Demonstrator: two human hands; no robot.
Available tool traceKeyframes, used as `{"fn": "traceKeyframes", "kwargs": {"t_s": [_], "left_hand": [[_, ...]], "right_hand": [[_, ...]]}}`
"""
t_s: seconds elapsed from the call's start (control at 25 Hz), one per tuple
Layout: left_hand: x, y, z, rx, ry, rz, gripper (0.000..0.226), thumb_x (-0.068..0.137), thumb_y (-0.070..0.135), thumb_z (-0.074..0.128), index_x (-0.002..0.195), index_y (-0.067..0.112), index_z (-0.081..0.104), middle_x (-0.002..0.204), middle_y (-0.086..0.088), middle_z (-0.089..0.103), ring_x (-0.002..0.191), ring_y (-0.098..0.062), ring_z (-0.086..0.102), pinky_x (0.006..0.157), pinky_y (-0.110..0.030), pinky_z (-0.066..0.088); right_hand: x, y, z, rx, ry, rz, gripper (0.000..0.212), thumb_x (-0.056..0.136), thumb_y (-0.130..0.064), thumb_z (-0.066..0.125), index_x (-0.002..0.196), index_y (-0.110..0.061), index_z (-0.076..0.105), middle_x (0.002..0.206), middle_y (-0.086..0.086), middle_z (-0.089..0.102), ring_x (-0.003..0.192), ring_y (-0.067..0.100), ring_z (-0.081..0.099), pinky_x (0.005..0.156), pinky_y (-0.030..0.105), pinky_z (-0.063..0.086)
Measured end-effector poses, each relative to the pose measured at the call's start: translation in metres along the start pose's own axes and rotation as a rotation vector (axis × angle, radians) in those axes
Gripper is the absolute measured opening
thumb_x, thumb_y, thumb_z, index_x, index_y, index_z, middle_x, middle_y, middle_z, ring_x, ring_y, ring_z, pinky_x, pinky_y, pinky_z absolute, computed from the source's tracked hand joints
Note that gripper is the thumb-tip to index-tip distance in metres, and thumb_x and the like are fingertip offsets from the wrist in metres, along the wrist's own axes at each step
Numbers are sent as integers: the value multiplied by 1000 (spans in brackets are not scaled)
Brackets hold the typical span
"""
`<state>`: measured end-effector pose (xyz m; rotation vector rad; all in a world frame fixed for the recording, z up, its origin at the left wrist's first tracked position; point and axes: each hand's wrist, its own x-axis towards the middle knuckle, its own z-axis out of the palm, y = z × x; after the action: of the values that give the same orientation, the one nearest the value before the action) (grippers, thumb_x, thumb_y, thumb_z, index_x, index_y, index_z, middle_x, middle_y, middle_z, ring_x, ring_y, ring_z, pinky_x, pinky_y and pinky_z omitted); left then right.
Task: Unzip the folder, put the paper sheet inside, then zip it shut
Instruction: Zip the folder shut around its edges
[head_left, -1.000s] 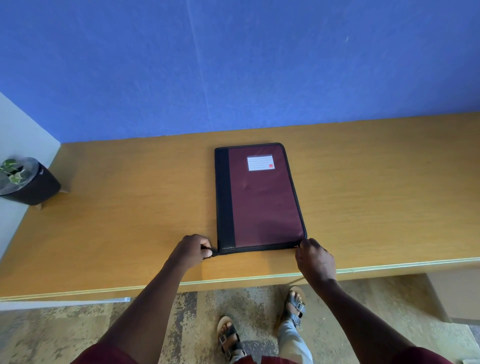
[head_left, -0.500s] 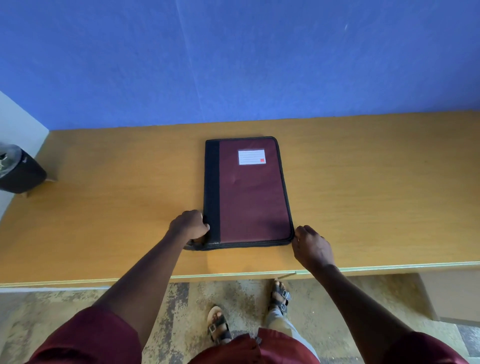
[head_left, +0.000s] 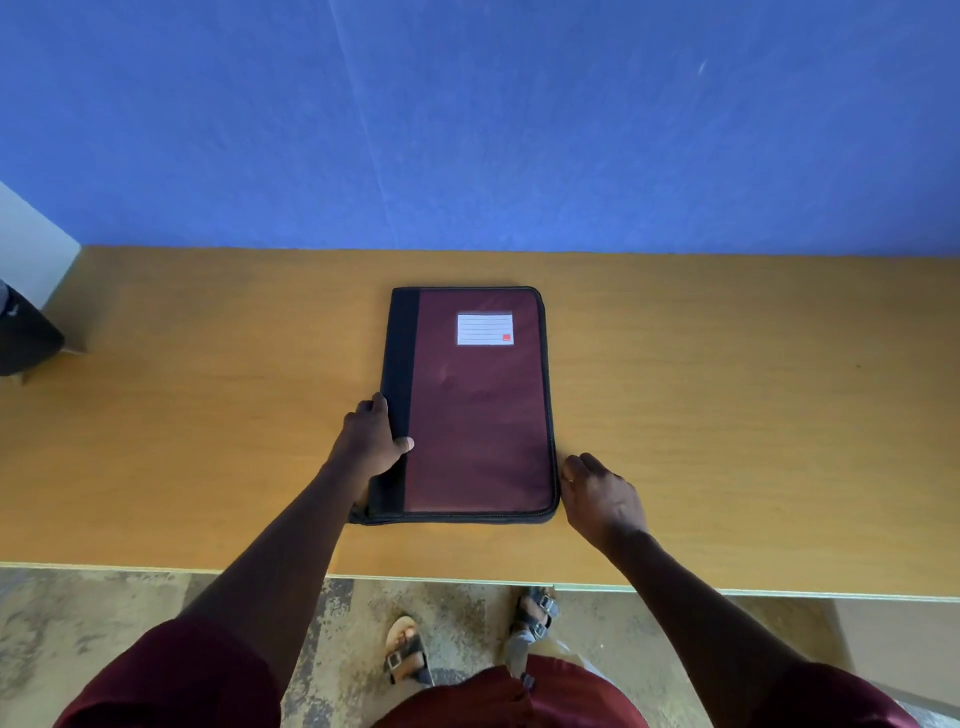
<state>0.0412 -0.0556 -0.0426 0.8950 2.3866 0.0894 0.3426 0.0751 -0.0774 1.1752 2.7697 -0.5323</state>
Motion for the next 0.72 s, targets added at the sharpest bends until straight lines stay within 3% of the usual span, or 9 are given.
{"fn": "traceKeyframes", "kwargs": {"t_s": [0.2,0.32,0.56,0.72], "left_hand": [[-2,9,8,-27,23,-45,88,94,31,64,156,6,6,154,-15,33,137,-37,33,103,-46,43],[-2,11,11,-7,37,-58,89,93,29,65,155,6,6,154,-13,34,136,-37,33,99,-46,45],[8,15,4,75,-14,-36,100,93,27,66,156,11,-9,166,-5,4,139,-38,25,101,-45,45],[8,11,5,67,-7,-4,102,92,27,68,156,12,-10,166,-4,0,140,-38,23,104,-45,44]], "right_hand": [[15,11,-13,-8,-65,-75,14,93,-23,48,106,-20,53,102,1,57,78,32,66,61,41,55],[23,17,-19,66,-105,-117,13,96,-30,47,99,-21,57,100,0,60,80,28,64,65,37,53],[17,12,-13,-14,-68,-111,12,92,-24,53,102,-19,57,99,-2,58,75,26,65,57,35,51],[16,10,-12,-65,-64,-108,17,86,-14,57,103,-16,56,100,0,57,71,24,63,53,35,49]]}}
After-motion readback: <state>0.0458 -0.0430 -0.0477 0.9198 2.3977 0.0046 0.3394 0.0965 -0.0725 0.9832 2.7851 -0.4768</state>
